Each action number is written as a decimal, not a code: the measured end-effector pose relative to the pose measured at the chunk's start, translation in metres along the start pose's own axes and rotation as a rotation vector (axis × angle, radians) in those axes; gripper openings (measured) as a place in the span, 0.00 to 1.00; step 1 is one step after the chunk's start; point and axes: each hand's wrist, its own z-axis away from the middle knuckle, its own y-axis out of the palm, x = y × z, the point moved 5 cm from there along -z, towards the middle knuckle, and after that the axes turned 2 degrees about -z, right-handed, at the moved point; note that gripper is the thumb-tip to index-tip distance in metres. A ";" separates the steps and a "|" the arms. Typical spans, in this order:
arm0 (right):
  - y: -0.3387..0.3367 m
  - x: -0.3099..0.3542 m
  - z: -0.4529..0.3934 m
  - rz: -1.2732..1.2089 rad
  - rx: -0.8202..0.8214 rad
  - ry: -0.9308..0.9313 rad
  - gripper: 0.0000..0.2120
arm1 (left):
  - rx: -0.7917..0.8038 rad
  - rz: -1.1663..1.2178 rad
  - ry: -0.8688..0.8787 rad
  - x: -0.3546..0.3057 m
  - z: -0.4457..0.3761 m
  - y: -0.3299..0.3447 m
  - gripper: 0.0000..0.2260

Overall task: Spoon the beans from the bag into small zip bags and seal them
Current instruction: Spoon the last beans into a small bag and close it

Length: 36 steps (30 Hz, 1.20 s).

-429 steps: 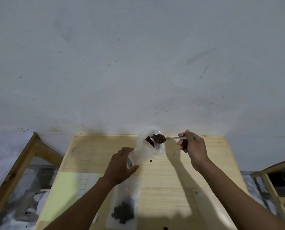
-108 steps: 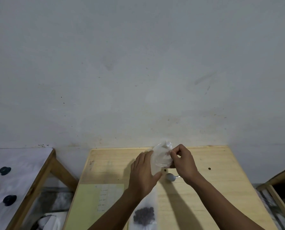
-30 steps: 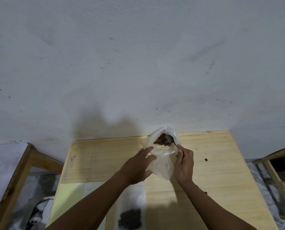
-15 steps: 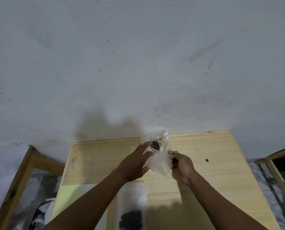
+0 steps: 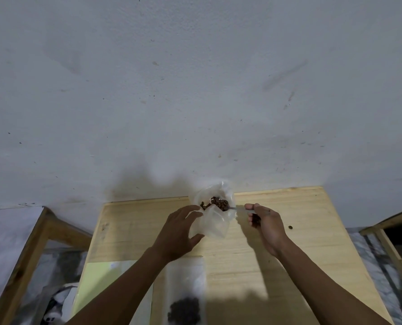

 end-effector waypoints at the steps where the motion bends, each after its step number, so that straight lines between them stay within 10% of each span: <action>1: -0.002 0.005 0.002 0.007 0.009 -0.018 0.15 | -0.010 0.031 -0.029 0.000 0.001 0.000 0.25; 15: -0.011 0.082 0.042 0.146 0.125 -0.237 0.16 | 0.029 0.087 -0.325 -0.007 0.000 0.007 0.26; 36: 0.020 0.089 0.079 0.664 0.225 -0.736 0.12 | 0.044 0.110 -0.283 -0.004 0.010 0.005 0.25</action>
